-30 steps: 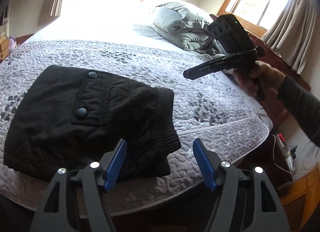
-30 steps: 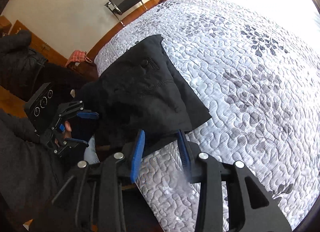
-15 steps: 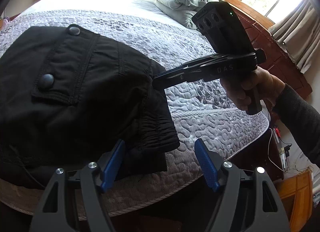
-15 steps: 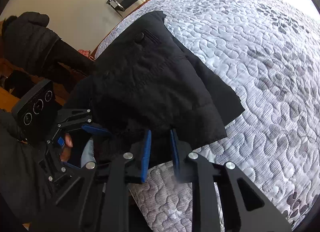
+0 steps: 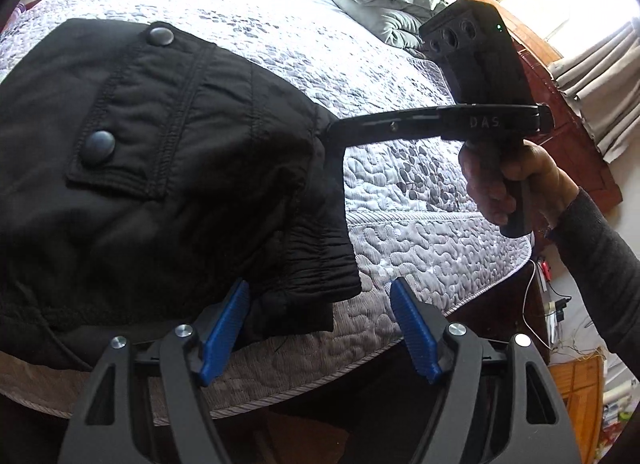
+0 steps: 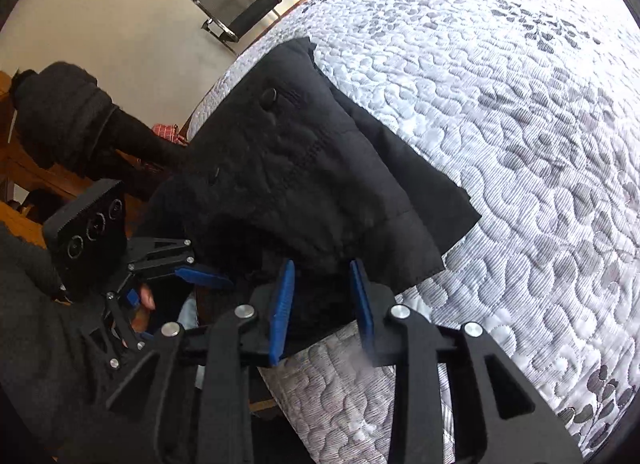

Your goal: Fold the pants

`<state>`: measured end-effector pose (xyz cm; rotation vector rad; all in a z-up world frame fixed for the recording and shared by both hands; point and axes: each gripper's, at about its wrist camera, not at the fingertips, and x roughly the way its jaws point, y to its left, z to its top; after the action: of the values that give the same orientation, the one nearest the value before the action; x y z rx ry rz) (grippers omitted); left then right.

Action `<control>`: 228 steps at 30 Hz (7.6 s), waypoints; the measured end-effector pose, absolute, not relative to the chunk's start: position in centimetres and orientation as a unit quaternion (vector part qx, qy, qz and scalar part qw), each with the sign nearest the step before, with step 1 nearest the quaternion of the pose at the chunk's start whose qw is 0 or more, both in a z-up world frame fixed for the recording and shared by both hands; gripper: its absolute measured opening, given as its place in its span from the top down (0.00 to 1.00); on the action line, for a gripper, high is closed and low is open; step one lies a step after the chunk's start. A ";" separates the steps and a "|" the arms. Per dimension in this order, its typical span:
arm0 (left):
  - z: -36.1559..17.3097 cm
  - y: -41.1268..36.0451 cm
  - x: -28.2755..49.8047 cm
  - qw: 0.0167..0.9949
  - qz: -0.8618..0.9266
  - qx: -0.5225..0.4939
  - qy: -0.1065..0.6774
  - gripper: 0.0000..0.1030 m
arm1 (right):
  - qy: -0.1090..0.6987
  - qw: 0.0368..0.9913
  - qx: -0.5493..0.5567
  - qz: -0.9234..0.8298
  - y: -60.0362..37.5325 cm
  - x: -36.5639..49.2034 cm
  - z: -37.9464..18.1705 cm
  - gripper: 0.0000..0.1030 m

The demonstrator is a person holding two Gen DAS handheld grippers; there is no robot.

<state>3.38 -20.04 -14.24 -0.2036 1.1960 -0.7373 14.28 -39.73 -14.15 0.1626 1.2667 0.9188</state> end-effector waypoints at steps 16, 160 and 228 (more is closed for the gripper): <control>-10.8 -12.6 4.8 0.766 -0.351 -0.116 0.525 0.05 | 0.584 0.722 0.162 0.333 -42.1 14.0 -15.3 0.26; -13.6 1.2 29.1 0.739 -0.357 -0.242 0.517 0.04 | 0.468 0.776 0.391 0.162 -48.8 19.2 -12.7 0.09; 9.7 1.3 -2.8 0.930 -0.084 0.027 0.357 0.04 | 0.363 0.929 0.078 -0.009 -27.4 -6.5 8.9 0.04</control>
<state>-2.77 1.32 9.74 0.0550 0.7320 -0.1714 -6.54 -27.44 8.91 0.1602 0.7436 -0.0184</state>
